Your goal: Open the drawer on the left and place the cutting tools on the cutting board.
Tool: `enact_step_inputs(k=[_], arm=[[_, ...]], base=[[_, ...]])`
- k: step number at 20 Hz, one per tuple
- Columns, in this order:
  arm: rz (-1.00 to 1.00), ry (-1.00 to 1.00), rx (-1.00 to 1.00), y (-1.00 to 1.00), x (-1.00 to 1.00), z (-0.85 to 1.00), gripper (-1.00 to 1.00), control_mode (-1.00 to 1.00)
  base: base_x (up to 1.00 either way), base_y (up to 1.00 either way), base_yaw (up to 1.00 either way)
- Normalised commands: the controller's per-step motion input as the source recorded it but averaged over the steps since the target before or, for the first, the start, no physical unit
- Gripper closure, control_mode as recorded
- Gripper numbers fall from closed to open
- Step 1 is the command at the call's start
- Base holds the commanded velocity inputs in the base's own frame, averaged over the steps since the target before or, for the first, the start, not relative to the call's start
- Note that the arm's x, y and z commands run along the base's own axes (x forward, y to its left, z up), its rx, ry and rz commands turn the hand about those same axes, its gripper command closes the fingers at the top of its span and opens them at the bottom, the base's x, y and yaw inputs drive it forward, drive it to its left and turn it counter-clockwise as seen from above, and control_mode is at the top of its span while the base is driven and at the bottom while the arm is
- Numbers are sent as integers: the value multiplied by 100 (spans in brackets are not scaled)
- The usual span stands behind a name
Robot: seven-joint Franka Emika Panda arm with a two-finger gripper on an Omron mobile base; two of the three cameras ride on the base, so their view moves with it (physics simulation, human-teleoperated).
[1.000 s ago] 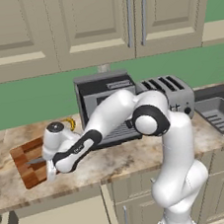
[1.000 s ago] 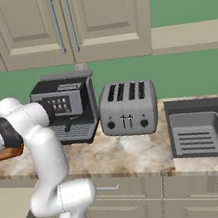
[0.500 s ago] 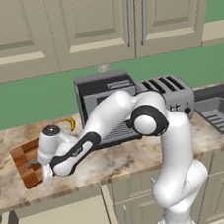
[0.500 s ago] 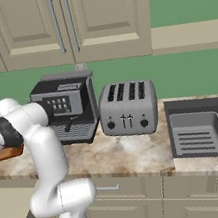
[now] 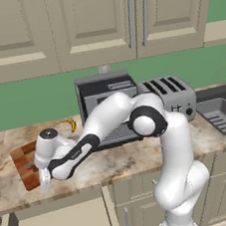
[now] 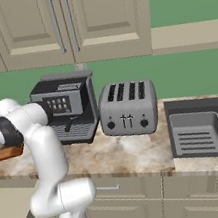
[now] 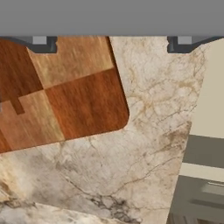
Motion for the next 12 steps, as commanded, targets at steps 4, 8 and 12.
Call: enact_step_inputs(k=[4,8,12], arm=[[2,0,0,28,0,0,-100,-100],[2,0,0,30,-6,0,-100,-100],[2,0,0,29,-15,0,-100,-100]], base=[[0,0,0],[0,0,0],[0,0,0]])
